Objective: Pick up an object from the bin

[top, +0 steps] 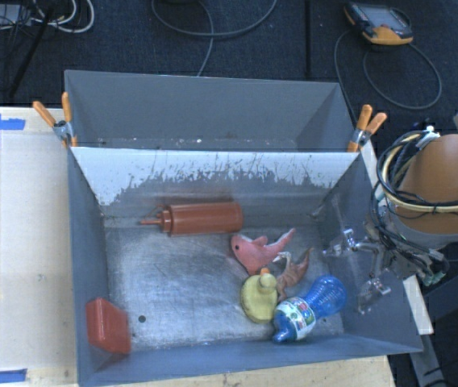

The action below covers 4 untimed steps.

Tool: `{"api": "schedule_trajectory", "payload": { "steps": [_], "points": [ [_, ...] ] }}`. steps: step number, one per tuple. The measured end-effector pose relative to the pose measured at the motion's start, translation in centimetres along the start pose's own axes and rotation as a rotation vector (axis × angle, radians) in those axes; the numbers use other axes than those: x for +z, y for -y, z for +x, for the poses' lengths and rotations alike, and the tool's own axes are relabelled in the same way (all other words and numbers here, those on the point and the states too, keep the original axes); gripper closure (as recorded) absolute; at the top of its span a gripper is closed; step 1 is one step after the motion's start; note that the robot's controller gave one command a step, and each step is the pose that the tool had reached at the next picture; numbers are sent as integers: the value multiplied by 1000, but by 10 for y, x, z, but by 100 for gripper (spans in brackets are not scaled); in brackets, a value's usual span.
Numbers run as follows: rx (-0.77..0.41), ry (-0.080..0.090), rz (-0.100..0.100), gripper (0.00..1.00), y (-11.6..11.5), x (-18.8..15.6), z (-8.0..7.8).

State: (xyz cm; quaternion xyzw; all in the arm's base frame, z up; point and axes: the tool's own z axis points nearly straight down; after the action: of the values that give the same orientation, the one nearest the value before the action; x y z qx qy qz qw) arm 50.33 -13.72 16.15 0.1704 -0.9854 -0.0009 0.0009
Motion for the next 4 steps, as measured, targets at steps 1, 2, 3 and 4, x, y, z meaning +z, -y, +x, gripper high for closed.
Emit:
{"api": "schedule_trajectory", "payload": {
  "steps": [1,2,3,4],
  "points": [
    [-65,0,1,0,0,35,5],
    [-294,1,0,0,8,72,4],
    [-385,5,-11,100,6,81,4],
    [-385,5,-10,100,6,81,4]
  ]
}}
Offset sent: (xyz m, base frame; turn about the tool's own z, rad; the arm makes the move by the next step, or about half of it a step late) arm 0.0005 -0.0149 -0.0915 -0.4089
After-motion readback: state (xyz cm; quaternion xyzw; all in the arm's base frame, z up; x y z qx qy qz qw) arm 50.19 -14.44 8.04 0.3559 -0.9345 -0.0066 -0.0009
